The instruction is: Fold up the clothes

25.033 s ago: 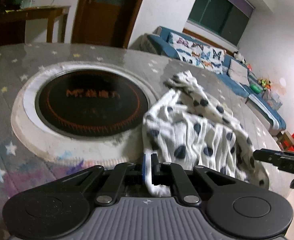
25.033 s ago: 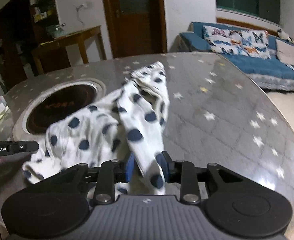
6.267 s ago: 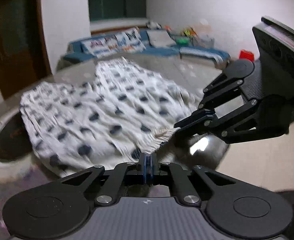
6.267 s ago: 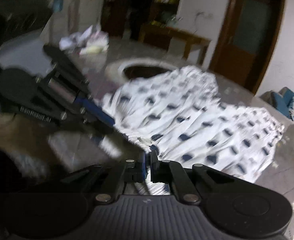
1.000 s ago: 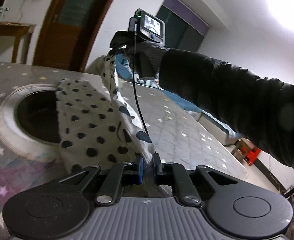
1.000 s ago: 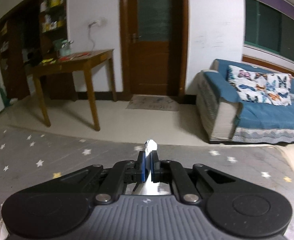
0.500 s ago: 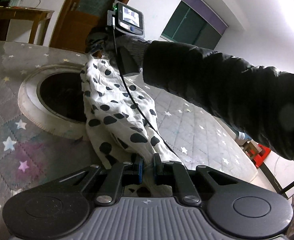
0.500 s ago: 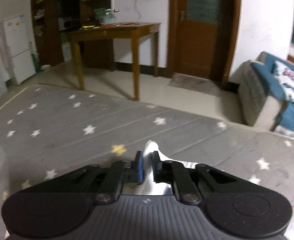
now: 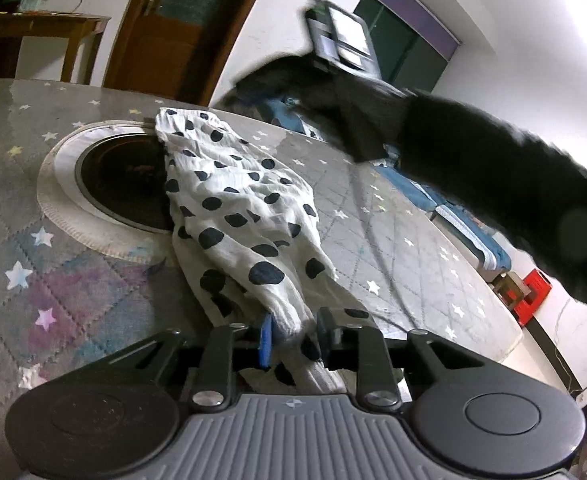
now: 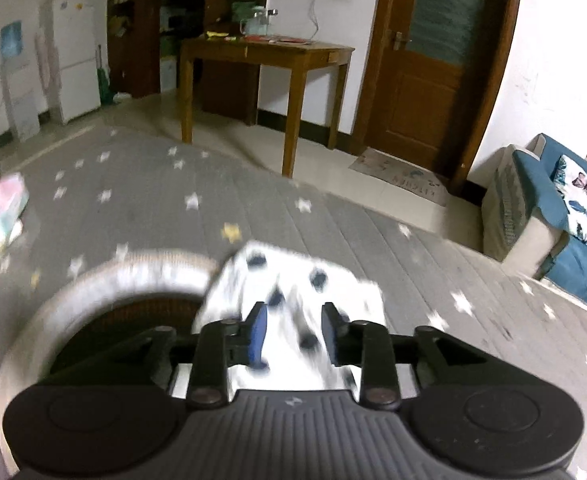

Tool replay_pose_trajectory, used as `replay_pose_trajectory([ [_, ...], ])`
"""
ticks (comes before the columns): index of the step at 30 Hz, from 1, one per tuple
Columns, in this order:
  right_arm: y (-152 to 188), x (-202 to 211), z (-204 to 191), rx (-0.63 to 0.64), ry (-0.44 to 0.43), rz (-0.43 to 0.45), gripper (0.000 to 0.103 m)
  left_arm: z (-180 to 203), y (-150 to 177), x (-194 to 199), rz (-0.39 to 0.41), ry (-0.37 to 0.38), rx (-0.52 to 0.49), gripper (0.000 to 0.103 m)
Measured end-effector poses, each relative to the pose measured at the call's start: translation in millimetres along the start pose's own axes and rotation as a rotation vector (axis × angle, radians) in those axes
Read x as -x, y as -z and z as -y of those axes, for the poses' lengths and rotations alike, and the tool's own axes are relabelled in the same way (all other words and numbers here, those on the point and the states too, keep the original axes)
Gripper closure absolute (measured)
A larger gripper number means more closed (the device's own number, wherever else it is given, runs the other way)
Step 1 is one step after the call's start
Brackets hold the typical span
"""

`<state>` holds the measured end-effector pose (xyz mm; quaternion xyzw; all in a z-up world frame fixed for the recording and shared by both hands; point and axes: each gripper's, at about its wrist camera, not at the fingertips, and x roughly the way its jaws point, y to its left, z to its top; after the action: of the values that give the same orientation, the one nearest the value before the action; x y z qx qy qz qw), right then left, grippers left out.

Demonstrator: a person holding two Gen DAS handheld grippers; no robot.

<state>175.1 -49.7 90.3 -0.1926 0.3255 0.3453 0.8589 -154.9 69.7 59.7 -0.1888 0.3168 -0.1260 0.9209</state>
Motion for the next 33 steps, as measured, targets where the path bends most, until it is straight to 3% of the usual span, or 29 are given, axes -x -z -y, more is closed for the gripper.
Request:
replay_pose_trajectory([
  [5,53,49,0,0.025,-0.070,-0.013,0.067,-7,-2,2,0.006,-0.035,0.039,0.077],
  [9,101,94,-19,0.071,-0.153,-0.010,0.067,-11,-5,9,0.033,-0.076,0.060,0.062],
  [12,129,120,-40,0.093,-0.232,-0.001,0.065,-13,-8,9,0.034,-0.075,0.066,0.062],
  [15,153,143,-58,0.129,-0.298,0.017,0.061,-11,-10,3,0.028,-0.100,0.049,0.065],
  [17,166,157,-68,0.150,-0.335,0.022,0.061,-10,-11,0,0.017,-0.098,0.057,0.075],
  [20,184,171,-81,0.178,-0.374,0.028,0.061,-8,-11,-4,-0.007,-0.082,0.079,0.080],
  [21,187,174,-83,0.179,-0.381,0.031,0.061,-6,-13,-4,-0.006,-0.072,0.091,0.087],
  [27,195,189,-79,0.155,-0.391,0.059,0.061,0,-24,-2,0.018,0.061,0.185,0.089],
  [33,205,191,-84,0.164,-0.403,0.061,0.061,-11,-12,-14,-0.042,-0.038,0.198,0.089],
])
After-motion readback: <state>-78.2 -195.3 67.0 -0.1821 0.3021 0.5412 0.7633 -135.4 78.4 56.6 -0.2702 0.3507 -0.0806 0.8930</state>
